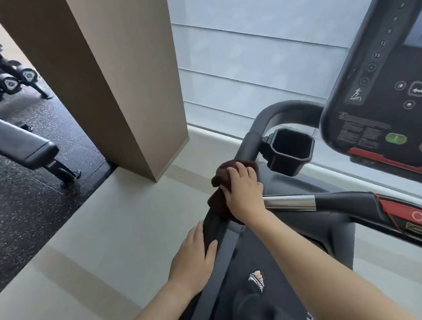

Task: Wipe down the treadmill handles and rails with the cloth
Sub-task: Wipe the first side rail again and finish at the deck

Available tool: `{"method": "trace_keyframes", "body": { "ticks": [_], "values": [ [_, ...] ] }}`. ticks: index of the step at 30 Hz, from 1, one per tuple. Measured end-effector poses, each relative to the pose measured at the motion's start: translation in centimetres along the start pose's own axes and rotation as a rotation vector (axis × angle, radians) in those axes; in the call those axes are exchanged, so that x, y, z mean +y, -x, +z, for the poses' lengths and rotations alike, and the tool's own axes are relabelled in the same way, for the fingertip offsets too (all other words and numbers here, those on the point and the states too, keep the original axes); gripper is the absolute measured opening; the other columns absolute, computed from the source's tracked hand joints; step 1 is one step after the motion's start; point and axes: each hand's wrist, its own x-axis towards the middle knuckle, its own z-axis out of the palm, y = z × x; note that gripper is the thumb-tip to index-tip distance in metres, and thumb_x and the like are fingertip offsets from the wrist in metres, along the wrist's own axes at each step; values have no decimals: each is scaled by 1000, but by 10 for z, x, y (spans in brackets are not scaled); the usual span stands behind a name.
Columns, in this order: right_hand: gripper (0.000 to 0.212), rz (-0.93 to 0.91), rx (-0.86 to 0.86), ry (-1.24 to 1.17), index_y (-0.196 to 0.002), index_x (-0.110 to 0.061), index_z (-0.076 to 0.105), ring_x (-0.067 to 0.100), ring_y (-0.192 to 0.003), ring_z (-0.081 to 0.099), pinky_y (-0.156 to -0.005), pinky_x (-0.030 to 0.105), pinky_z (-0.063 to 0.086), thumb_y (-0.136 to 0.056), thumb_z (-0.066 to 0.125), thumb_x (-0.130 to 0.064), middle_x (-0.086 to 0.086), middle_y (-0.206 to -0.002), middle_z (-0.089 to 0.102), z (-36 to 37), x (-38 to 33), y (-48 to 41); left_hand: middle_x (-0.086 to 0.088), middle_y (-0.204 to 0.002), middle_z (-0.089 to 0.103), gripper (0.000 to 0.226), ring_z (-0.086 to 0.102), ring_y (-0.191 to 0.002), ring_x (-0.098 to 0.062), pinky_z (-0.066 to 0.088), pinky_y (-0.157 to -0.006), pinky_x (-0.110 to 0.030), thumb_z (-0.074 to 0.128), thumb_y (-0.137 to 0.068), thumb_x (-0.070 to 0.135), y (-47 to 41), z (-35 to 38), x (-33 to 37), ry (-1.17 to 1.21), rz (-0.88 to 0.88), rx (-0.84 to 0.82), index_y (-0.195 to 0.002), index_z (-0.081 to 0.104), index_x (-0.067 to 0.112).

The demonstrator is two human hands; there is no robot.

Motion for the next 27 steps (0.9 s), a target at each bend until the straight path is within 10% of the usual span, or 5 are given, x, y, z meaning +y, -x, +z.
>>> {"method": "trace_keyframes", "body": {
  "ticks": [27],
  "values": [
    [38, -318, 4, -35, -119, -21, 50, 23, -125, 31, -86, 43, 35, -87, 52, -42, -2, -137, 42, 28, -8, 76, 10, -124, 53, 51, 55, -105, -11, 48, -80, -27, 37, -86, 56, 76, -3, -28, -17, -121, 153, -130, 37, 30]
  ]
}}
